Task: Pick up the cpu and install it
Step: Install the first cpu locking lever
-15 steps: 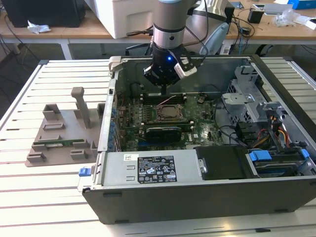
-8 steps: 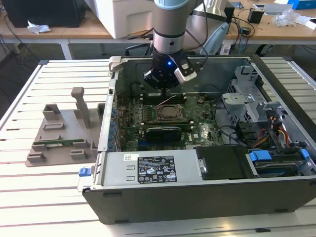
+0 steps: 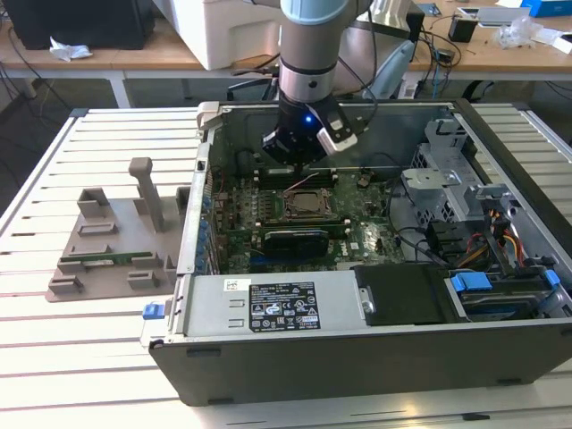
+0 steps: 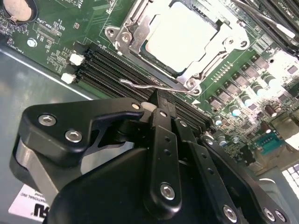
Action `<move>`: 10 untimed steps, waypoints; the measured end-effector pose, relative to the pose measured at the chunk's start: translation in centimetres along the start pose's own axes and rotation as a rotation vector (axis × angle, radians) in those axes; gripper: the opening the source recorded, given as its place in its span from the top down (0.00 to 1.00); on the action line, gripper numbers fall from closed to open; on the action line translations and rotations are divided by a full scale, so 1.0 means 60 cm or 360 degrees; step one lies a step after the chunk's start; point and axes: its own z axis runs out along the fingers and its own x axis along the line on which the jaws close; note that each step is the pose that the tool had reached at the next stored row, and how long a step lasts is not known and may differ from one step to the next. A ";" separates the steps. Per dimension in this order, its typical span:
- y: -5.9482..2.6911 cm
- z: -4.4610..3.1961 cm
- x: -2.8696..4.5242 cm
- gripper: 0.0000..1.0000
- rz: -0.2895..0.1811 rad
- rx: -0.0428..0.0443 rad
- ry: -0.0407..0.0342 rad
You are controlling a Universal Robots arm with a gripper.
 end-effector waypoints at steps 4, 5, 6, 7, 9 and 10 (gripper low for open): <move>-0.001 0.006 -0.007 0.89 0.0000 0.0000 0.0000; -0.002 0.007 -0.009 0.89 0.0000 0.0000 0.0000; -0.002 0.008 -0.010 0.89 0.0000 0.0000 0.0000; -0.002 0.009 -0.012 0.89 0.0000 0.0000 0.0000; -0.003 0.011 -0.016 0.89 0.0000 0.0000 0.0000; -0.003 0.013 -0.019 0.89 0.0000 0.0000 0.0000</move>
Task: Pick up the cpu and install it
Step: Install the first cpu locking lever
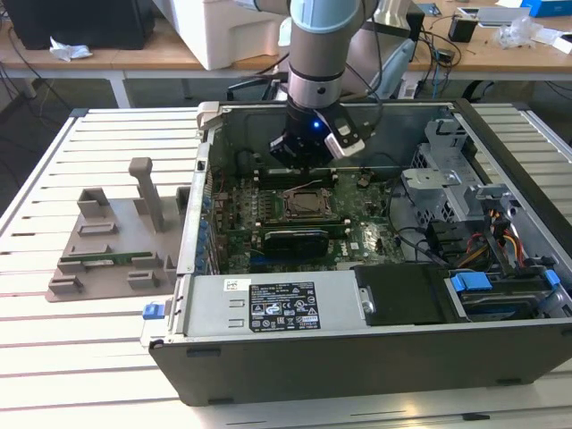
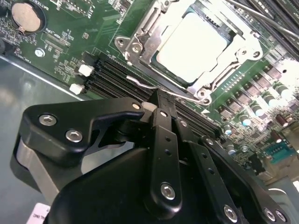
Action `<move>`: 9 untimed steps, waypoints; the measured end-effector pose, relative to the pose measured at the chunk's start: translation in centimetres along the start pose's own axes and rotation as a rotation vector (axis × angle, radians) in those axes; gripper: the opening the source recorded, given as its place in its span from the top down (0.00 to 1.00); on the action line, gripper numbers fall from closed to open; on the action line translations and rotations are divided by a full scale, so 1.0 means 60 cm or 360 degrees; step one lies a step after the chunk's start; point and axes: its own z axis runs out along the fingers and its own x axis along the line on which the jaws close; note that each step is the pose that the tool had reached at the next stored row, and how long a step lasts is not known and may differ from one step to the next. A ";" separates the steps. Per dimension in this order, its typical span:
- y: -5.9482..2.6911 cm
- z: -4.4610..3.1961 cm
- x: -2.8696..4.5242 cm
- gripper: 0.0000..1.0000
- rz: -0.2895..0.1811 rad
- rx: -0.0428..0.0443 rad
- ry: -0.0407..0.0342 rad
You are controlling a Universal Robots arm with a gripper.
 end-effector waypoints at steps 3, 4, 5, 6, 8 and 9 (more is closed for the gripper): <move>-0.001 0.002 -0.006 0.89 0.0000 0.0000 0.0000; -0.001 0.003 -0.008 0.89 0.0000 0.0000 0.0000; -0.001 0.004 -0.010 0.89 0.0000 0.0000 0.0000; -0.002 0.004 -0.011 0.89 0.0000 0.0000 0.0000; -0.002 0.006 -0.015 0.89 0.0000 0.0000 0.0001; -0.003 0.007 -0.018 0.89 0.0000 0.0000 0.0001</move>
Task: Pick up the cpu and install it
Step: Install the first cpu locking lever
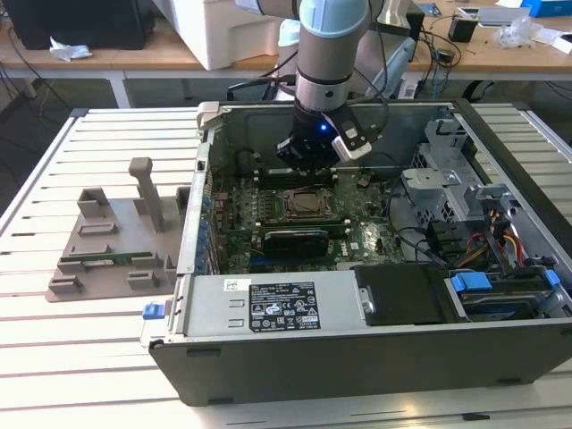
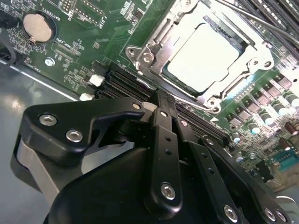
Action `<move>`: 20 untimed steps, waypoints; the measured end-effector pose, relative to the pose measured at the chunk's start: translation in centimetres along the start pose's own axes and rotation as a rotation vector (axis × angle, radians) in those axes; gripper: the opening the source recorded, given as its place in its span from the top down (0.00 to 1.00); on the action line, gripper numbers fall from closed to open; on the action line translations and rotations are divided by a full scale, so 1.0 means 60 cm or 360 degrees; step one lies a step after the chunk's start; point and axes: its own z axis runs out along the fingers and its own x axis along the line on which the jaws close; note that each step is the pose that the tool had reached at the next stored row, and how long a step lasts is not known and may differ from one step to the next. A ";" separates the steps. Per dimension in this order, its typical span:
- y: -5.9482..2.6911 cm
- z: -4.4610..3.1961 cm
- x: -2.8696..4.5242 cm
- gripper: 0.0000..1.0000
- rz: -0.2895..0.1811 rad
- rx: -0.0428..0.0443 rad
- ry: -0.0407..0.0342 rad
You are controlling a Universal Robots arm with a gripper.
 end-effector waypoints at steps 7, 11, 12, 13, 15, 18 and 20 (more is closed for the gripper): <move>-0.002 0.007 -0.008 0.89 0.0000 0.0000 0.0000; -0.005 0.009 -0.009 0.89 0.0000 0.0001 0.0001; -0.006 0.010 -0.009 0.89 0.0000 0.0001 0.0001; -0.006 0.012 -0.010 0.89 0.0000 0.0001 0.0001; -0.006 0.014 -0.010 0.89 0.0000 0.0001 0.0001; -0.008 0.015 -0.011 0.89 0.0000 -0.0002 -0.0002; -0.011 0.014 -0.010 0.89 0.0000 -0.0001 0.0000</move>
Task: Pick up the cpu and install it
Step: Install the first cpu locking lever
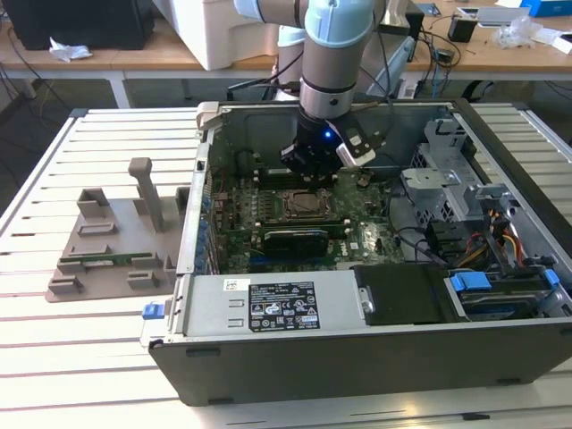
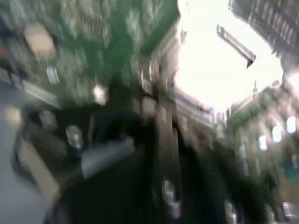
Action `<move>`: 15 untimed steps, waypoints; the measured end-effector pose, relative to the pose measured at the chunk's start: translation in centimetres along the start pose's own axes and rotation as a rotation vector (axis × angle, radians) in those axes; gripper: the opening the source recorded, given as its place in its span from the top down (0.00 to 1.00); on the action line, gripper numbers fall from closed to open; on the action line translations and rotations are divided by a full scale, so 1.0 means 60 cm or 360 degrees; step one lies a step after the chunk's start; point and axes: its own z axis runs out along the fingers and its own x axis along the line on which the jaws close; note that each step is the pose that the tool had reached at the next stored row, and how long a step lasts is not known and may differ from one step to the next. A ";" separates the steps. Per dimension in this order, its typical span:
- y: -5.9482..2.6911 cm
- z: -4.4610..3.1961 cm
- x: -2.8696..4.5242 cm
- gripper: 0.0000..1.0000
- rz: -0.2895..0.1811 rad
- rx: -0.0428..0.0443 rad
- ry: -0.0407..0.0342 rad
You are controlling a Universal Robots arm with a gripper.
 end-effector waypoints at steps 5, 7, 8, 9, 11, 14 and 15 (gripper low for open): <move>0.002 -0.017 -0.001 0.89 0.0000 0.0002 0.0001; 0.003 -0.028 0.000 0.89 0.0000 0.0010 0.0001; 0.003 -0.029 0.000 0.89 0.0000 0.0030 0.0003; 0.003 -0.030 0.000 0.89 0.0001 0.0061 0.0005; 0.001 -0.030 0.000 0.89 0.0002 0.0124 0.0011; -0.006 -0.031 0.000 0.89 0.0003 0.0190 0.0016; -0.009 -0.031 0.001 0.89 0.0004 0.0198 0.0017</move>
